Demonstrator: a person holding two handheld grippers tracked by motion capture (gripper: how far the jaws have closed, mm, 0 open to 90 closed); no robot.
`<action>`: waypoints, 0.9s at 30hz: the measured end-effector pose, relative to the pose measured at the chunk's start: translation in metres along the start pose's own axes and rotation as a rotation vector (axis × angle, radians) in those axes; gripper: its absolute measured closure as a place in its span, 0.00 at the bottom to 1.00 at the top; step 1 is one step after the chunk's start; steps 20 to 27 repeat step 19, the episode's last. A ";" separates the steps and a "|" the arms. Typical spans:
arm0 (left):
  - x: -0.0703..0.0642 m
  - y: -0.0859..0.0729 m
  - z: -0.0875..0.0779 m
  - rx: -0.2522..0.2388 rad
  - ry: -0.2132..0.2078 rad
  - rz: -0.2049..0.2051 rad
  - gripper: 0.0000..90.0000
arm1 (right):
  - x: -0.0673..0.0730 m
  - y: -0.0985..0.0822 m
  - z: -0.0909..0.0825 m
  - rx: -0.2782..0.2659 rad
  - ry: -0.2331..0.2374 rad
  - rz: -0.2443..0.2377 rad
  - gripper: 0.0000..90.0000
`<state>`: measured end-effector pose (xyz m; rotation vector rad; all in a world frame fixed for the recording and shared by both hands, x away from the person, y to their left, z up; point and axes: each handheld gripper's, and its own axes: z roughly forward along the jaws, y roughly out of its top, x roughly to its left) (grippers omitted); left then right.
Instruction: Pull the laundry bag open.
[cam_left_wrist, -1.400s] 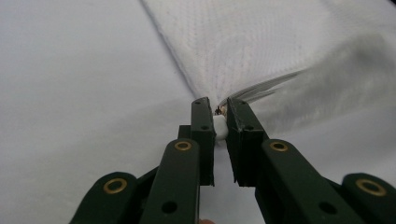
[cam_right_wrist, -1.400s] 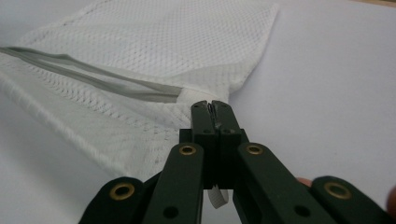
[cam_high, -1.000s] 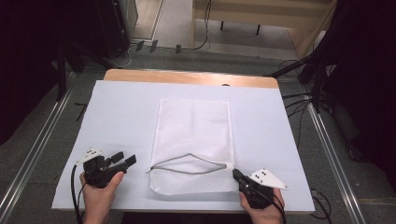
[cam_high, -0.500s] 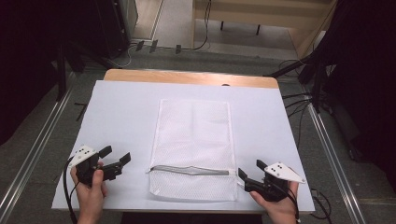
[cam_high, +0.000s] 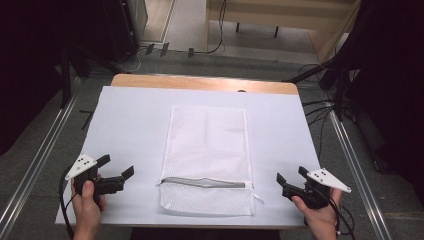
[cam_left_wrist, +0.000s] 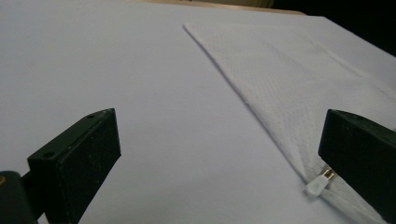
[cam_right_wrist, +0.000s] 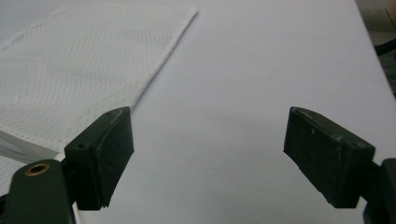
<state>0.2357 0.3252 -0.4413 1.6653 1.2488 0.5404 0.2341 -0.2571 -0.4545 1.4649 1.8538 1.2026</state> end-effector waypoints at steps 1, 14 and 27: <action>0.004 -0.001 -0.001 0.012 0.016 0.002 0.00 | -0.008 0.000 -0.001 -0.008 -0.013 -0.002 0.19; 0.021 -0.003 -0.009 0.023 0.037 -0.004 0.00 | -0.039 -0.005 -0.007 -0.034 -0.103 0.029 0.16; 0.020 -0.004 -0.006 0.044 0.052 0.012 0.00 | -0.038 -0.006 -0.004 -0.024 -0.105 0.025 0.16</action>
